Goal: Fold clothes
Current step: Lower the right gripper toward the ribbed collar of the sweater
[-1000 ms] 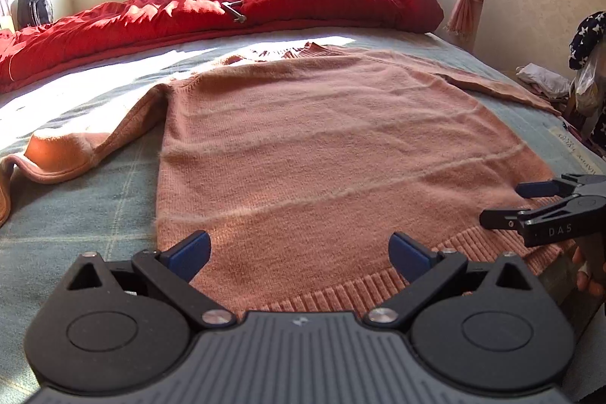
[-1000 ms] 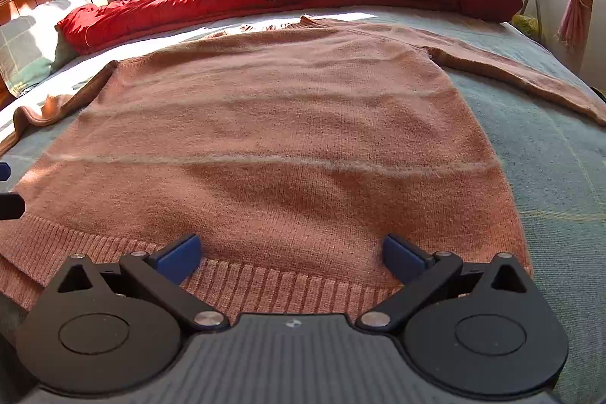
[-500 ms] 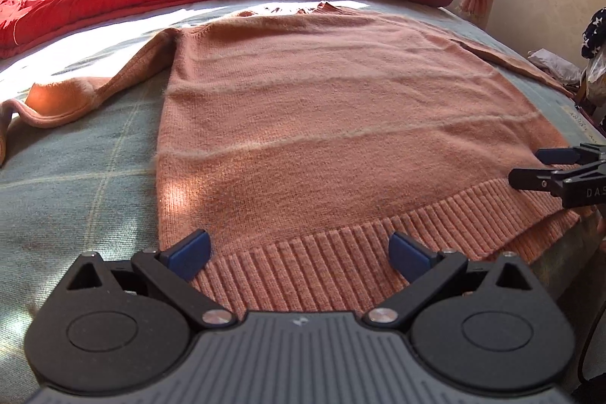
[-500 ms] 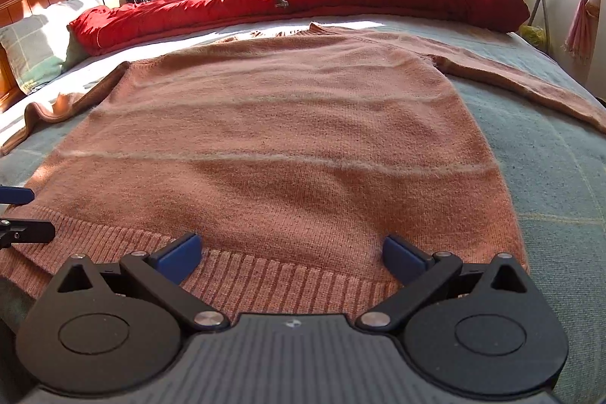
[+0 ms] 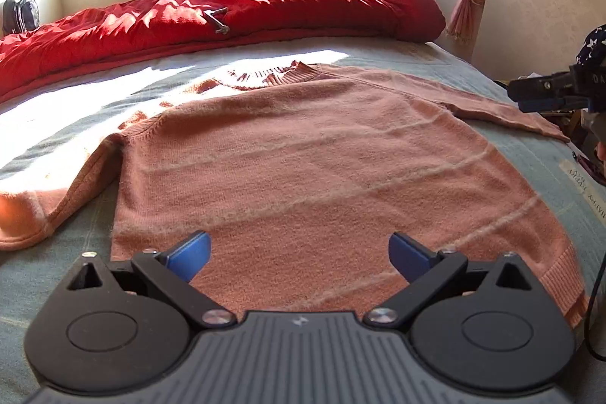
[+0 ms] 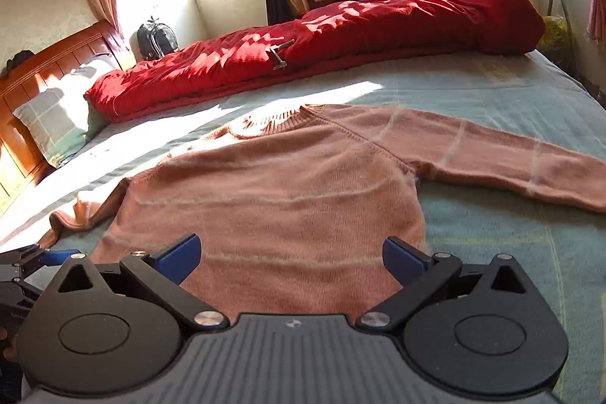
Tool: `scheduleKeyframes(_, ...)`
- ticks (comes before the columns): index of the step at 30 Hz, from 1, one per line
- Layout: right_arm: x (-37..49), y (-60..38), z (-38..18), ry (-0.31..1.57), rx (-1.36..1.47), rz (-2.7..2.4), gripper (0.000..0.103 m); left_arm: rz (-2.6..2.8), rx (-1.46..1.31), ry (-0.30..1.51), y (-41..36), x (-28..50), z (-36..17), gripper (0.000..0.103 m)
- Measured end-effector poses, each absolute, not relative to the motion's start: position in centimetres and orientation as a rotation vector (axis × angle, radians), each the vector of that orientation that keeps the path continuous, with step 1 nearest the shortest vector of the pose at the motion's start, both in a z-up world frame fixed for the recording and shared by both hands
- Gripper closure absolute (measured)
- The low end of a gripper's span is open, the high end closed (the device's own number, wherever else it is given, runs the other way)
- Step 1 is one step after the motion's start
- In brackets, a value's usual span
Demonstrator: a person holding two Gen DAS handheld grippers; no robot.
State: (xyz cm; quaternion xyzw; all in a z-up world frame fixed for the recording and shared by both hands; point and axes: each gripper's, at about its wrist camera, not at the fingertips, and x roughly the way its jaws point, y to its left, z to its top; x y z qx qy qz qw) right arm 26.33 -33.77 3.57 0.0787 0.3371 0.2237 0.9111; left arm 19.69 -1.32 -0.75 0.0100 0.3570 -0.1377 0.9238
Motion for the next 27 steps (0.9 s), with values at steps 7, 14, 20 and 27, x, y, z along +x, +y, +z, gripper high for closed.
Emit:
scheduleKeyframes(7,43.1,-31.3,4.0,0.762,0.147,0.315,0.000,-0.287,0.046,0.752,-2.6,26.5,-2.2,0.003)
scheduleKeyframes(14,53.2,-28.5,-4.4,0.952,0.110,0.164,0.000,-0.309,0.010,0.809,-0.7,28.3,-6.3,0.003)
scheduleKeyframes(20,56.5,-26.9,-6.8,0.904,0.017,0.089,0.000,-0.353,-0.004,0.768,-0.2,28.1,-7.2,0.001)
scheduleKeyframes(27,54.9,-28.0,-4.0,0.906,0.093,0.124,0.000,-0.378,-0.012,0.738,0.5,27.4,-7.1,0.001)
